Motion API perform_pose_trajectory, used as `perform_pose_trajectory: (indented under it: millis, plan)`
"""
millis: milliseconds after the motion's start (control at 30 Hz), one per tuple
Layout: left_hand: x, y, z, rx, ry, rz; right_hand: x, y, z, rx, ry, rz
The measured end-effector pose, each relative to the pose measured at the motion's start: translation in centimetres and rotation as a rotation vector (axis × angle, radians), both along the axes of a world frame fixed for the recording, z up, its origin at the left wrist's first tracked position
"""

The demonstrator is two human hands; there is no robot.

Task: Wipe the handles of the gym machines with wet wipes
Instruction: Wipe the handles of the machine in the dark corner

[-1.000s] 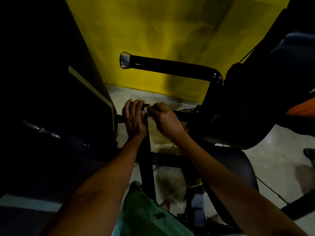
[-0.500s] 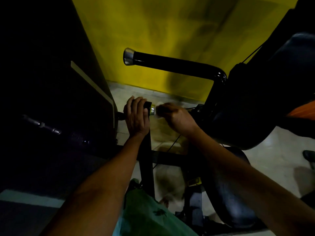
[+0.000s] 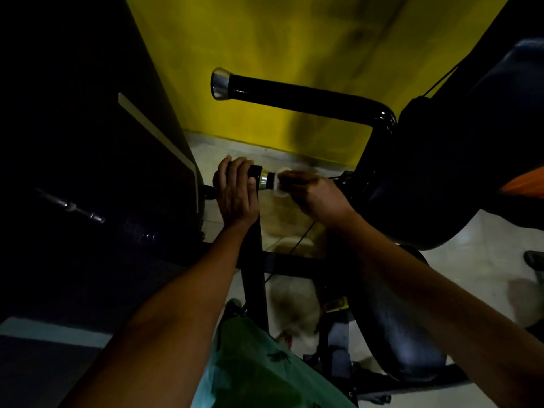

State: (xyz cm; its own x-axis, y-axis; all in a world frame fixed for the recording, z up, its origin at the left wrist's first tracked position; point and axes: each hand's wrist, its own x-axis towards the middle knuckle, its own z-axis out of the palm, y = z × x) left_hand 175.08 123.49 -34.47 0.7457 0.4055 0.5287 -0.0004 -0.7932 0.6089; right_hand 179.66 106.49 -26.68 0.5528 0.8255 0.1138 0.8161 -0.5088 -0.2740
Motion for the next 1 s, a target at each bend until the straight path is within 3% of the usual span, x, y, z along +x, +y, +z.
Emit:
perform_pose_trajectory:
  millis: [167,300,433,700,1000]
  plan:
    - [0.1,0.0,-0.1,0.024,0.001,0.017,-0.2,-4.2,2.1,-0.102,0.012,-0.099]
    - [0.2,0.0,-0.2,0.035,0.001,0.020,-0.9,0.1,2.1,-0.220,-0.053,-0.233]
    - [0.1,-0.1,-0.2,0.001,-0.001,0.025,-2.1,4.1,0.8,-0.032,-0.140,-0.043]
    - [0.1,0.0,-0.1,0.002,-0.013,0.000,-0.6,-4.6,-0.8,-0.170,-0.393,0.138]
    - [0.3,0.0,-0.4,0.003,-0.019,0.004,0.9,-9.6,3.0,-0.355,-0.488,0.285]
